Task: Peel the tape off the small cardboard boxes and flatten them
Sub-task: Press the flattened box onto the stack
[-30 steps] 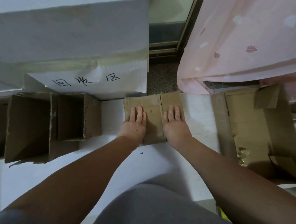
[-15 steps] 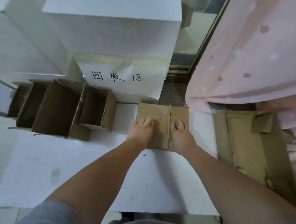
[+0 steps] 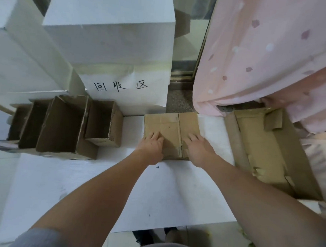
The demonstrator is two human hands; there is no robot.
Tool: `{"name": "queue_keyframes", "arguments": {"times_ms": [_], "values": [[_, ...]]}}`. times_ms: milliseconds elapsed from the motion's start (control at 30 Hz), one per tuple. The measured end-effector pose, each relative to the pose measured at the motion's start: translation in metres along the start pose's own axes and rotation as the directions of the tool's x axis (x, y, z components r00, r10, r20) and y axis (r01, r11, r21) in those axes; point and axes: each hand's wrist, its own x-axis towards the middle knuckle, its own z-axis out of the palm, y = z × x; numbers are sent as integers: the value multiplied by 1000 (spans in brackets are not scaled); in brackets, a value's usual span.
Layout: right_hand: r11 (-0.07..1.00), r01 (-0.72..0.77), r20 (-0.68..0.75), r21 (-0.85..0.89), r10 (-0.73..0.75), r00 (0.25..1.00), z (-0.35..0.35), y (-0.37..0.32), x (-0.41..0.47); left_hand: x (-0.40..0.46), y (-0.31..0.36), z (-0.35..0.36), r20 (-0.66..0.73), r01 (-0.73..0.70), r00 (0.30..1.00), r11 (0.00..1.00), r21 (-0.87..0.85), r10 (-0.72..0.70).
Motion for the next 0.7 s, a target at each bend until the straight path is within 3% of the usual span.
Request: {"name": "queue_keyframes", "arguments": {"times_ms": [400,533,700], "values": [[994,88,-92,58,-83,992,-63,-43,-77,-91,-28,-41,-269,-149,955,986,-70,126],[988,148,-47,52,-146,988,-80,-84,-68,-131,-65,-51,-319,-113,944,992,-60,88],[954,301,-74,13,-299,951,-111,-160,-51,-179,-120,-45,-355,36,933,997,-62,-56]]}}
